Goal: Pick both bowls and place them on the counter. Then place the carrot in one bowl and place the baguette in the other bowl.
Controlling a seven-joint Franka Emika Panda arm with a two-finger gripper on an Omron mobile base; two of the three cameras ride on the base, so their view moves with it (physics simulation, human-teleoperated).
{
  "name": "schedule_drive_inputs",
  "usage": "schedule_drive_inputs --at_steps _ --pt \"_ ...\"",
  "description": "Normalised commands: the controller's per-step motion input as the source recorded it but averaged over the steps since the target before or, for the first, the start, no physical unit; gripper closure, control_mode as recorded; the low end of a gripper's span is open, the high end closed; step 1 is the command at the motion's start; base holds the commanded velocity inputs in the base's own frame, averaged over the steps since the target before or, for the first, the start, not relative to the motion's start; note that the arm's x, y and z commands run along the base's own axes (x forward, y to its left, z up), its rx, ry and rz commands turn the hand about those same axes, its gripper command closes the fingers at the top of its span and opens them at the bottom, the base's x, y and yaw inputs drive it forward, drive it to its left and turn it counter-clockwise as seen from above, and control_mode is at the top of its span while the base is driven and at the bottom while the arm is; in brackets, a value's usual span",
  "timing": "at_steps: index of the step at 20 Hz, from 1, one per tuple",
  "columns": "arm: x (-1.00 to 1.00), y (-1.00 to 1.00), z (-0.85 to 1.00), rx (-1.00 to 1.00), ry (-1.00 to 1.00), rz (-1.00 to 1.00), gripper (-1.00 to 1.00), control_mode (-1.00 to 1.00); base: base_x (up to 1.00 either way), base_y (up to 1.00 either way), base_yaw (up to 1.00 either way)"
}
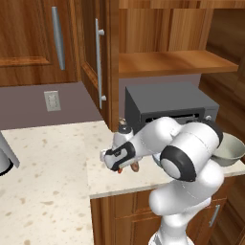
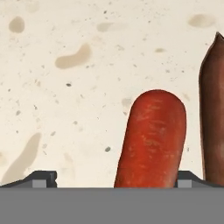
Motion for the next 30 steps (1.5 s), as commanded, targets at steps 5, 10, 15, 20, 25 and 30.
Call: schedule_drive_inputs --at_steps 5,10,15,20,25,30 --pt "0.18 0.08 -0.17 0.00 0.00 0.00 1.00 -1.00 0.00 0.00 0.00" --pt "0.07 0.07 -0.11 0.00 0.00 0.00 1.00 -1.00 0.00 0.00 0.00" --pt "0.00 0.00 -0.04 0.00 0.00 0.00 1.00 -1.00 0.00 0.00 0.00" --pt "-0.04 0.00 0.07 0.00 0.01 0.00 1.00 -1.00 0.00 0.00 0.00" --pt "-0.12 -0.02 0.43 0.00 0.01 0.00 1.00 -1.00 0.00 0.00 0.00" --pt "-0.23 -0.12 0.53 0.00 0.05 0.00 1.00 -1.00 0.00 0.00 0.00"
